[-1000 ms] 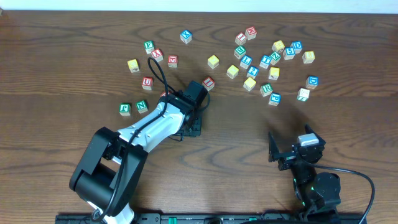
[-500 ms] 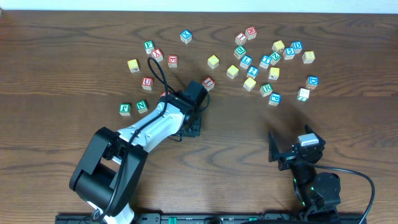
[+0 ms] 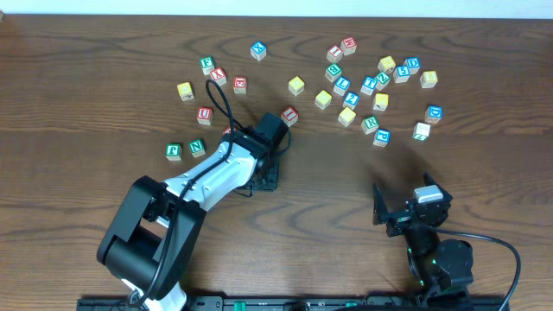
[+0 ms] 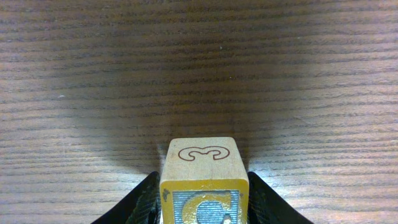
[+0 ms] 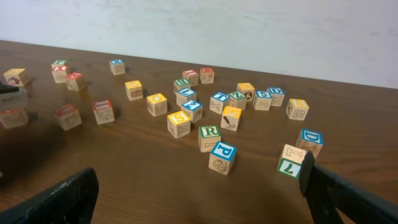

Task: Spell out CORL
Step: 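Lower the held C block onto the table surface, then open the left gripper and raise it off the C block, then move the left gripper over the yellow-bordered O block at back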

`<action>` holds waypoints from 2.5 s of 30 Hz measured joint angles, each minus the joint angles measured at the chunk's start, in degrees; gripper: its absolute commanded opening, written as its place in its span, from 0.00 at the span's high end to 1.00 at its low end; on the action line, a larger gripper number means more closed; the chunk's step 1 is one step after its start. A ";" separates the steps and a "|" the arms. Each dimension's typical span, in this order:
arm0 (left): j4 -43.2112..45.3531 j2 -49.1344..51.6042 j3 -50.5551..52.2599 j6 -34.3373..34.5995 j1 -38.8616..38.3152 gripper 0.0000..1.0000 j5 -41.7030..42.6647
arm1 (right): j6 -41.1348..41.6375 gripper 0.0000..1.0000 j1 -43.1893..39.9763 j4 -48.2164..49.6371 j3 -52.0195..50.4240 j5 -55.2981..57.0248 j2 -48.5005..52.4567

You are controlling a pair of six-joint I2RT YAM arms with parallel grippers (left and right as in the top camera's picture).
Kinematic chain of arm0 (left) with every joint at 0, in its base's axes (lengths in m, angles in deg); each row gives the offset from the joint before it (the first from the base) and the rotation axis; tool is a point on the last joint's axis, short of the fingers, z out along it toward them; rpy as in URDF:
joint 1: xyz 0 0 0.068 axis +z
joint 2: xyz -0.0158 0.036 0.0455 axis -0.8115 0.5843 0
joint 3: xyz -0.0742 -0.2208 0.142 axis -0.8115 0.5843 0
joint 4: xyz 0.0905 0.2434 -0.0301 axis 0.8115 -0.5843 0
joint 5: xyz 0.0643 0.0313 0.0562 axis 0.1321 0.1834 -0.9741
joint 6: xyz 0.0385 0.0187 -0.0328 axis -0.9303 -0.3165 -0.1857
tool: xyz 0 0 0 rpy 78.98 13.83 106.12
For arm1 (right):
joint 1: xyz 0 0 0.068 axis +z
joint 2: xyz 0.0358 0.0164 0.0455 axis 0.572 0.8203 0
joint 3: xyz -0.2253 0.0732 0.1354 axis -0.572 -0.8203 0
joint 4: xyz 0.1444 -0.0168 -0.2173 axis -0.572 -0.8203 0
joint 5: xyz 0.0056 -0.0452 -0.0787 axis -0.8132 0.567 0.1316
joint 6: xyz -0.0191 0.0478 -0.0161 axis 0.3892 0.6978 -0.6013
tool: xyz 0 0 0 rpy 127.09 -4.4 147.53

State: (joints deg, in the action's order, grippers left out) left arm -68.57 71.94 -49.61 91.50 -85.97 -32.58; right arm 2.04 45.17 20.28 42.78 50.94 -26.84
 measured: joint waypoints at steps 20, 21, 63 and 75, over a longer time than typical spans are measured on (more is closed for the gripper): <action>0.42 0.00 0.00 -1.07 0.00 0.50 1.14 | 0.00 0.01 0.00 0.00 0.00 0.00 0.00; 0.44 0.00 0.00 -1.07 0.00 0.50 1.16 | 0.00 0.01 0.00 0.00 0.00 0.00 0.00; -11.19 -5.07 -22.27 -9.90 1.68 0.13 -1.05 | 0.00 0.01 0.00 0.00 0.00 0.00 0.00; -11.82 -5.07 -24.76 -12.04 4.00 0.08 -1.03 | 0.00 0.01 0.00 0.00 0.00 0.00 0.00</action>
State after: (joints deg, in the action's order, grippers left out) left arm -80.40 66.87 -74.37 79.46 -81.97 -33.60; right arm 2.04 45.17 20.28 42.78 50.94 -26.84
